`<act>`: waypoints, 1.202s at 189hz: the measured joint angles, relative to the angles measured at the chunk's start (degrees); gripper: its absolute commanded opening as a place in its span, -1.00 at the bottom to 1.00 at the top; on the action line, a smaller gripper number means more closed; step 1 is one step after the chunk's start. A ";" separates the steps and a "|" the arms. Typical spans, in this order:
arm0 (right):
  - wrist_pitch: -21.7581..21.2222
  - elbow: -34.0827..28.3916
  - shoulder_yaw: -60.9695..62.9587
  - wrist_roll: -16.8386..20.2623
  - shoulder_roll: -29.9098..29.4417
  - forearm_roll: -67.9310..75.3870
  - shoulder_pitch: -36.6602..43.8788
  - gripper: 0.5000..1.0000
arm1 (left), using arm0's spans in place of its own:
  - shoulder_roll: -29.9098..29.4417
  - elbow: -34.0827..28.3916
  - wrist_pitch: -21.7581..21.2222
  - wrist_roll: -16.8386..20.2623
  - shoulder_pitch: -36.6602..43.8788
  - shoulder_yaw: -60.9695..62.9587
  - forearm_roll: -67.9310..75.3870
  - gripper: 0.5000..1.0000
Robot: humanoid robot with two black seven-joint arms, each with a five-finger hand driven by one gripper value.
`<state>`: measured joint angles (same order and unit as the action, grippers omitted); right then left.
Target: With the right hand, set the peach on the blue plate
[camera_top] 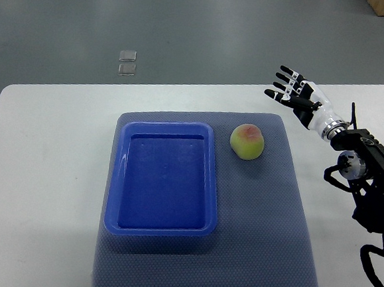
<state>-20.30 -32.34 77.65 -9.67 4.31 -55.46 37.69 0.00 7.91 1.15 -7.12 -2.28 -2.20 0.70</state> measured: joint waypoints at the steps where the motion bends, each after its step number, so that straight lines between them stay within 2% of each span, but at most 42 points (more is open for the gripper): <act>1: 0.00 0.00 0.00 0.00 0.01 0.00 -0.01 0.71 | 0.00 0.00 0.00 0.00 0.00 0.00 0.00 1.00; 127: -0.82 0.00 -0.23 -0.02 0.46 0.03 -0.31 0.71 | 0.00 -0.36 0.00 0.00 0.00 -0.09 -0.16 1.00; 188: -1.31 -0.42 -5.41 0.00 3.88 -0.13 1.02 0.71 | 0.00 -0.30 -0.01 0.00 0.00 -0.02 -0.11 1.00; 227: -3.35 -2.57 -13.13 -0.03 8.24 -5.48 4.04 0.71 | 0.00 -0.38 -0.01 0.00 0.00 -0.01 -0.10 1.00</act>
<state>-23.65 -34.91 64.52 -9.70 12.54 -60.95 41.73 0.00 7.53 1.14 -7.12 -2.29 -2.21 0.60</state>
